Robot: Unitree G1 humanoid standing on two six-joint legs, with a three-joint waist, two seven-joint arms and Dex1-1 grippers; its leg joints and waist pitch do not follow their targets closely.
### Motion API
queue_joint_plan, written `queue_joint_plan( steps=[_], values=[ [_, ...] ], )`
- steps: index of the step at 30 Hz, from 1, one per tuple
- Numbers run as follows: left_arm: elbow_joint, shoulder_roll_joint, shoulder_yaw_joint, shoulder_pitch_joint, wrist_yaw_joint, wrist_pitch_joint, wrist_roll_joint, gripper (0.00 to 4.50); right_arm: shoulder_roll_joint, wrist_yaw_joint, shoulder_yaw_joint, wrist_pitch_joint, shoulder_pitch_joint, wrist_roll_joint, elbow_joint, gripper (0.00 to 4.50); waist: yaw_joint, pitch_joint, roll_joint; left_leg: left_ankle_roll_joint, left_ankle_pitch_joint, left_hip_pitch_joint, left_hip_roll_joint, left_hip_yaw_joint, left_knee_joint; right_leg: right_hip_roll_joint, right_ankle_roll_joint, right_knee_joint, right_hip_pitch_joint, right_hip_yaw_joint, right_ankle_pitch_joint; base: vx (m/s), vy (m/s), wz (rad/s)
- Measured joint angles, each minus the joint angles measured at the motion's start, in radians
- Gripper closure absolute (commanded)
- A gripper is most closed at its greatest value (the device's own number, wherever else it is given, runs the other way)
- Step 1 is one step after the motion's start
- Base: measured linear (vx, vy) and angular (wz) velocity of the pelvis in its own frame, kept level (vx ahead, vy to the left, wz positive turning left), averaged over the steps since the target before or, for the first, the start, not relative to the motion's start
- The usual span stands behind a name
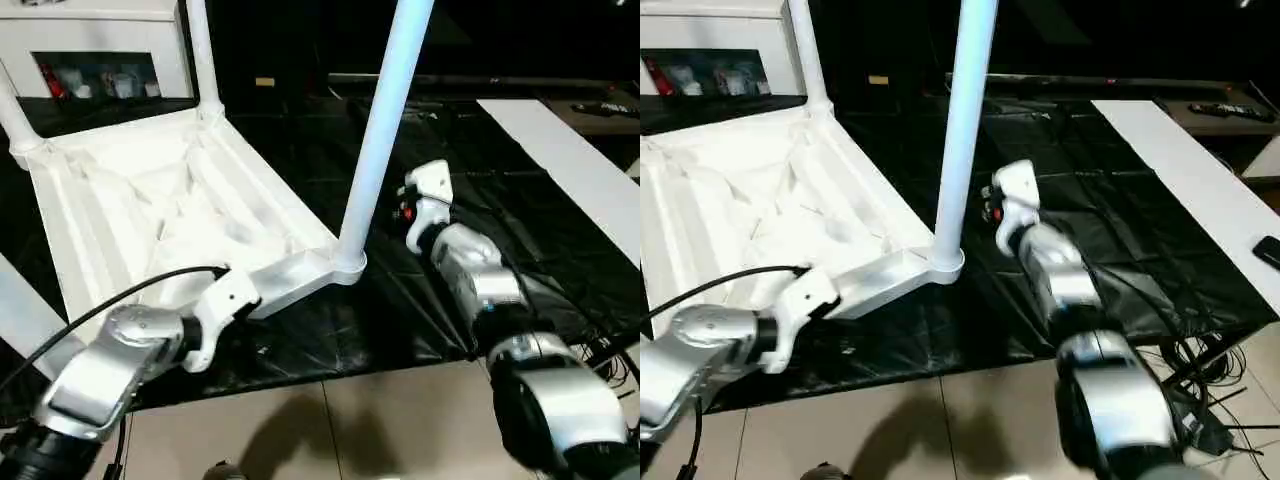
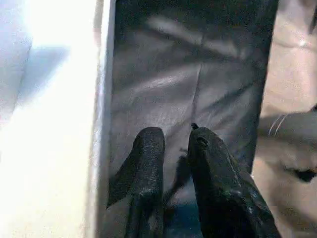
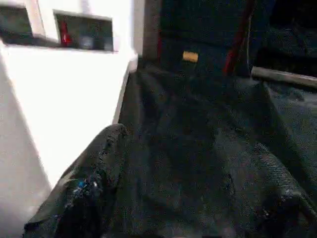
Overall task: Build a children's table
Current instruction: Rotate leg to tighten
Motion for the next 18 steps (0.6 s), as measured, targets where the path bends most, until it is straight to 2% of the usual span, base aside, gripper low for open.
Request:
queue_joint_plan(
  steps=[4,11,18],
  values=[
    [-0.016,0.016,0.011,0.023,0.008,0.007,0.008,3.45,0.0,0.145,-0.017,-0.027,-0.011,0.036,0.029,1.38,-0.001,0.0,-0.005,0.0,0.0,-0.002,0.0,0.0,0.001,0.0,0.0,0.0,-0.001,0.0,0.0,0.0,0.0,0.0],
    [-0.036,0.048,0.058,0.053,0.022,0.007,-0.011,3.45,0.0,0.471,-0.007,-0.02,0.033,0.083,0.02,1.38,0.002,-0.004,-0.017,0.001,0.0,-0.009,0.001,0.0,0.004,0.0,0.0,0.001,-0.007,0.0,0.0,0.0,0.0,0.0],
    [-0.02,0.056,0.116,0.059,0.053,-0.017,-0.011,3.45,0.009,0.595,0.015,-0.017,0.067,0.086,0.02,1.38,0.02,-0.004,-0.02,0.004,0.003,-0.011,0.001,0.0,0.005,0.0,-0.004,0.002,-0.008,-0.001,0.003,0.0,0.0,0.0]
  ],
)
